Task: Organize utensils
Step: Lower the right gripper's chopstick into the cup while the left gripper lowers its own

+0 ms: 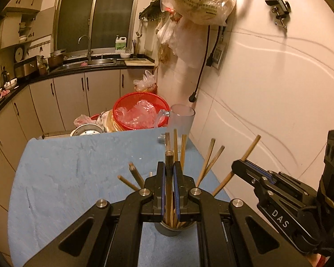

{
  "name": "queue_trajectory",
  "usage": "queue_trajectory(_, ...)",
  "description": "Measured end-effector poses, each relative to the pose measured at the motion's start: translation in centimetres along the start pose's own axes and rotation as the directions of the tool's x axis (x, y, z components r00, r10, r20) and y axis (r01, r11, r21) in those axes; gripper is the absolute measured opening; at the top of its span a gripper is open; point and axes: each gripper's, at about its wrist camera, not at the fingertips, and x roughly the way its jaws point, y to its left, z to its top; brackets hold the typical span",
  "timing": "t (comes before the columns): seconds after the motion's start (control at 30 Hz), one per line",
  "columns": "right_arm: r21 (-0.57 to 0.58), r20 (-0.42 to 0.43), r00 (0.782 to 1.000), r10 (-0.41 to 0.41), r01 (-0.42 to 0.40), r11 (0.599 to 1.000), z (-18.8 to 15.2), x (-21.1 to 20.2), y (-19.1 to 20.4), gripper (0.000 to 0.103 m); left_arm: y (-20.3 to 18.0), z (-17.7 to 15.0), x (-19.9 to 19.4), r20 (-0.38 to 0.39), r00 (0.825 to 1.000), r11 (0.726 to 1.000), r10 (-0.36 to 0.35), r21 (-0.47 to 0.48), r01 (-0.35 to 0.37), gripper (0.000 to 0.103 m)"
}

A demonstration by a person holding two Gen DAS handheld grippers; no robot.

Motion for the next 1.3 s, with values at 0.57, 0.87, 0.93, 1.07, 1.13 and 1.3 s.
queue_trajectory(0.57, 0.016, -0.062, 0.998, -0.008, 0.009, 1.0, -1.4, 2.9, -0.6, 0.007, 0.7, -1.5, 0.9, -0.002, 1.0, 1.0, 0.024, 0.012, -0.024, 0.007)
queue_trajectory(0.87, 0.011, -0.08, 0.997, -0.016, 0.017, 1.0, -1.7, 4.1, -0.6, 0.007, 0.9, -1.3, 1.1, -0.008, 1.0, 1.0, 0.024, 0.004, -0.024, 0.008)
queue_trajectory(0.93, 0.008, -0.078, 0.997, -0.021, 0.021, 1.0, -1.7, 4.2, -0.5, 0.007, 1.0, -1.3, 1.1, -0.008, 1.0, 1.0, 0.025, 0.004, -0.025, 0.008)
queue_trajectory(1.07, 0.011, -0.079, 0.997, -0.025, 0.026, 1.0, -1.7, 4.4, -0.5, 0.007, 1.2, -1.3, 1.2, -0.011, 1.0, 1.0, 0.025, -0.001, -0.025, 0.008)
queue_trajectory(1.13, 0.013, -0.081, 0.996, -0.025, 0.026, 1.0, -1.6, 4.4, -0.5, 0.008, 1.2, -1.3, 1.2, -0.011, 1.0, 1.0, 0.027, -0.001, -0.027, 0.008)
queue_trajectory(1.3, 0.007, -0.078, 0.997, -0.025, 0.025, 1.0, -1.6, 4.6, -0.4, 0.009, 1.3, -1.2, 1.4, -0.015, 0.999, 0.999, 0.031, -0.007, -0.031, 0.008)
